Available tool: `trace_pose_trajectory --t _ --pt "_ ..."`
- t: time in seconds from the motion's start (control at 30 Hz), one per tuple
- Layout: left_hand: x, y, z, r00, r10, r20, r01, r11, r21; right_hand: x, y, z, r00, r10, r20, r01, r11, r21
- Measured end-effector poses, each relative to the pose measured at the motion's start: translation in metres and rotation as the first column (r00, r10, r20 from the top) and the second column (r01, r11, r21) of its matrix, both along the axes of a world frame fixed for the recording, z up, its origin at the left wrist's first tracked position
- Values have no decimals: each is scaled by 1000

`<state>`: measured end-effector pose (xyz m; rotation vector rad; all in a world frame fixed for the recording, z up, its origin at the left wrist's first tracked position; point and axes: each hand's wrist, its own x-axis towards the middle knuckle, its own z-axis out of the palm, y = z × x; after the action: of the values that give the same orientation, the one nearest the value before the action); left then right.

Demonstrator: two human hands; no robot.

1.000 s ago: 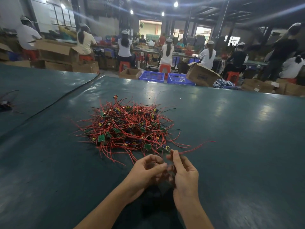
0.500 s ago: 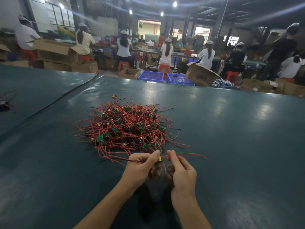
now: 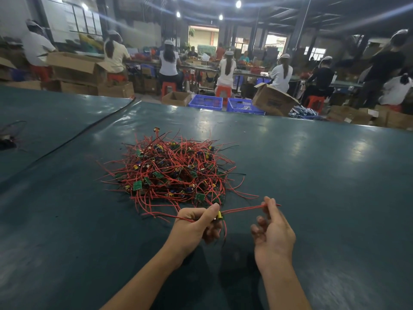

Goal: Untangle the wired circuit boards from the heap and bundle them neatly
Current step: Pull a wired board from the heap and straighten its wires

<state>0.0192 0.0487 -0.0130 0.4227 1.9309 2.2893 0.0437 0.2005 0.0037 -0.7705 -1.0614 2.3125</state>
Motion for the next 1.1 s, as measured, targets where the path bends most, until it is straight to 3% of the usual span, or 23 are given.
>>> trace_pose_trajectory --t 0.13,0.27,0.33,0.47,0.57,0.7,0.83,0.9,1.0,1.1 --pt "-1 1 -2 995 83 -50 -81 995 56 5 -12 -2 973 189 129 -221 926 306" --pt "1 -2 -5 959 22 -284 -61 990 -129 13 -37 -5 912 390 131 -394 736 550" --pt "0 -6 -9 927 -27 -374 -80 960 -267 12 -38 -6 918 376 130 -383 749 540" --pt "-2 -10 -14 808 -192 -557 -184 816 -548 6 -23 -6 962 248 110 -272 876 398" --pt "-1 -8 -11 783 -177 -597 -179 855 -487 5 -20 -4 964 254 74 -263 884 388" --pt "0 -4 -17 790 -161 -591 -233 813 -533 8 -33 -9 937 330 115 -336 762 553" --pt "3 -4 -17 822 -119 -556 -271 778 -567 10 -33 -11 918 381 108 -366 714 597" --pt "3 -4 -16 858 -109 -502 -237 783 -575 11 -33 -14 905 407 124 -379 639 669" --pt "3 -6 -17 856 -93 -509 -273 754 -598 8 -34 -20 914 372 163 -359 552 753" --pt "2 -8 -16 790 -33 -613 -433 677 -595 4 -25 -18 947 287 142 -300 642 705"
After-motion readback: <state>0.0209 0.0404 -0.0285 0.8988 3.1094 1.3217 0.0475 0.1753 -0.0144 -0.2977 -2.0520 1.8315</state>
